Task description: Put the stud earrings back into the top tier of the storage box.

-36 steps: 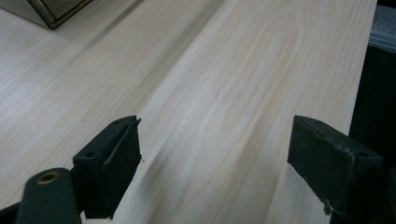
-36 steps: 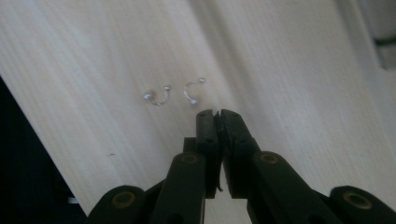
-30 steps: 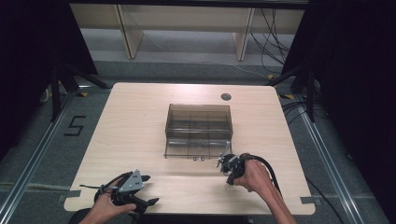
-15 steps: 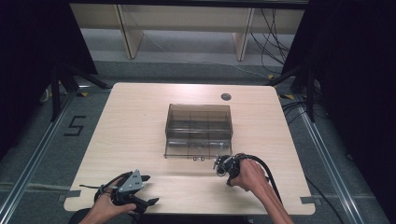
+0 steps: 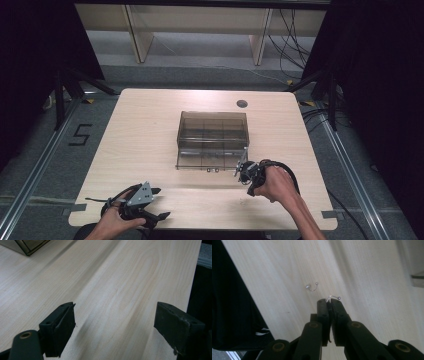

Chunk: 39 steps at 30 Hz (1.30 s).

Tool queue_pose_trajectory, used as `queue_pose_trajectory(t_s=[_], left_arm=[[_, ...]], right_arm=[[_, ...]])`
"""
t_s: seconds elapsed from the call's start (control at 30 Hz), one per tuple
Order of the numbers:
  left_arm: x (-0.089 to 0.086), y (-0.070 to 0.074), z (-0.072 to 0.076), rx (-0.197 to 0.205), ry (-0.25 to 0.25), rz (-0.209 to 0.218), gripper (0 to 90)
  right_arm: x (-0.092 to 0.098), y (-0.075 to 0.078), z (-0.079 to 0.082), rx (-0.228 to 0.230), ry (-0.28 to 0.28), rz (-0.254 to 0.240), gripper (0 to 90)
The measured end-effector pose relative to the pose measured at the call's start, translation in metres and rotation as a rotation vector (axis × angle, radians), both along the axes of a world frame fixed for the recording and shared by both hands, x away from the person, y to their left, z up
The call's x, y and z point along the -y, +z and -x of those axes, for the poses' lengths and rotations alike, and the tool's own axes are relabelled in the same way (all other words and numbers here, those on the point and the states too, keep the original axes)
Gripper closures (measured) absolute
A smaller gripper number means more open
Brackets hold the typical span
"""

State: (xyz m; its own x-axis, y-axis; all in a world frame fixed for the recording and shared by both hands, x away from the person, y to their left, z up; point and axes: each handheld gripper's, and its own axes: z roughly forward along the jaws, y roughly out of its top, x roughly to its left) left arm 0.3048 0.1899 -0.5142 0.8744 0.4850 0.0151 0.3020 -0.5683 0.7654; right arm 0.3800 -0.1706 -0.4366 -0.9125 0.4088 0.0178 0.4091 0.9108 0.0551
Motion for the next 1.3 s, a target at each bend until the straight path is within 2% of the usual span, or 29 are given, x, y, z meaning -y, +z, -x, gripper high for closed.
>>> queue_pose_trajectory(t_s=[0.03, 0.1, 0.17, 0.2, 0.27, 0.33, 0.4, 0.43, 0.47, 0.5, 0.53, 0.57, 0.6, 0.63, 0.67, 0.77, 0.83, 0.93, 0.97, 1.0, 1.03, 1.07, 1.1, 1.17, 1.2, 1.23, 1.3], left_arm=[[0.000, 0.000, 0.000, -0.004, -0.001, -0.002, 16.5], [0.000, 0.000, 0.000, 0.017, -0.015, -0.011, 16.5], [0.000, 0.000, 0.000, 0.001, -0.002, -0.001, 16.5], [0.000, 0.000, 0.000, -0.001, 0.001, -0.002, 16.5], [0.000, 0.000, 0.000, 0.004, 0.002, -0.003, 16.5], [0.000, 0.000, 0.000, 0.003, 0.004, -0.005, 16.5], [0.000, 0.000, 0.000, 0.004, 0.004, -0.004, 16.5], [0.000, 0.000, 0.000, 0.004, 0.004, -0.004, 16.5], [0.000, 0.000, 0.000, 0.003, 0.002, -0.005, 16.5], [0.000, 0.000, 0.000, 0.003, 0.001, -0.004, 16.5], [0.000, 0.000, 0.000, 0.000, 0.000, -0.005, 16.5], [0.000, 0.000, 0.000, 0.000, 0.002, -0.004, 16.5], [0.000, 0.000, 0.000, 0.003, 0.001, -0.004, 16.5], [0.000, 0.000, 0.000, 0.002, 0.001, -0.003, 16.5], [0.000, 0.000, 0.000, 0.000, 0.001, -0.005, 16.5], [0.000, 0.000, 0.000, 0.002, 0.003, -0.004, 16.5], [0.000, 0.000, 0.000, 0.004, 0.001, -0.003, 16.5], [0.000, -0.001, 0.000, 0.004, 0.001, 0.003, 16.5], [0.000, 0.000, 0.000, 0.004, 0.004, -0.002, 16.5], [0.000, 0.000, 0.000, 0.002, 0.001, -0.004, 16.5], [0.000, 0.000, 0.000, 0.002, 0.000, -0.001, 16.5], [0.000, -0.001, 0.000, 0.003, 0.001, 0.005, 16.5], [0.000, 0.000, 0.000, 0.004, 0.002, 0.005, 16.5], [0.000, 0.000, 0.000, 0.005, -0.002, -0.004, 16.5], [0.000, 0.000, 0.000, 0.010, -0.010, -0.009, 16.5], [0.000, 0.000, 0.000, 0.000, 0.000, 0.001, 16.5], [0.000, 0.000, 0.000, 0.004, 0.001, 0.004, 16.5]], right_arm=[[0.001, 0.003, 0.001, 0.002, 0.004, -0.003, 86.9], [0.002, 0.012, 0.003, 0.011, 0.003, -0.005, 86.9], [0.003, 0.018, 0.005, 0.018, -0.001, -0.018, 86.9], [0.004, 0.023, 0.004, 0.012, 0.010, -0.040, 86.9], [0.002, 0.030, 0.006, 0.020, -0.017, -0.021, 86.9], [0.002, 0.034, 0.006, 0.018, -0.018, -0.022, 86.9], [0.003, 0.044, 0.004, 0.038, 0.013, -0.045, 86.9], [0.003, 0.044, 0.004, 0.038, 0.013, -0.045, 86.9], [0.002, 0.051, 0.003, 0.050, 0.015, -0.047, 86.9], [0.000, 0.054, 0.004, 0.057, -0.008, -0.044, 86.9], [0.001, 0.058, 0.002, 0.069, 0.003, -0.038, 86.9], [0.001, 0.060, 0.000, 0.065, 0.013, -0.058, 86.9], [-0.001, 0.064, 0.002, 0.059, -0.027, -0.060, 86.9], [-0.001, 0.067, 0.000, 0.069, -0.009, -0.050, 86.9], [-0.002, 0.070, 0.001, 0.059, -0.024, -0.071, 86.9], [-0.003, 0.076, -0.003, 0.068, -0.011, -0.068, 86.8], [-0.004, 0.080, -0.008, 0.092, 0.007, -0.056, 86.8], [-0.010, 0.085, -0.010, 0.078, -0.023, -0.066, 86.8], [-0.010, 0.085, -0.014, 0.084, -0.001, -0.079, 86.8], [-0.013, 0.088, -0.016, 0.081, -0.020, -0.067, 86.7], [-0.014, 0.089, -0.019, 0.092, 0.004, -0.072, 86.7], [-0.015, 0.090, -0.020, 0.087, -0.014, -0.076, 86.7], [-0.016, 0.090, -0.023, 0.097, 0.011, -0.070, 86.7], [-0.021, 0.091, -0.027, 0.093, 0.007, -0.078, 86.7], [-0.021, 0.091, -0.030, 0.100, 0.026, -0.066, 86.7], [-0.023, 0.091, -0.031, 0.095, 0.015, -0.068, 86.7], [-0.026, 0.092, -0.035, 0.093, 0.006, -0.066, 86.7]])
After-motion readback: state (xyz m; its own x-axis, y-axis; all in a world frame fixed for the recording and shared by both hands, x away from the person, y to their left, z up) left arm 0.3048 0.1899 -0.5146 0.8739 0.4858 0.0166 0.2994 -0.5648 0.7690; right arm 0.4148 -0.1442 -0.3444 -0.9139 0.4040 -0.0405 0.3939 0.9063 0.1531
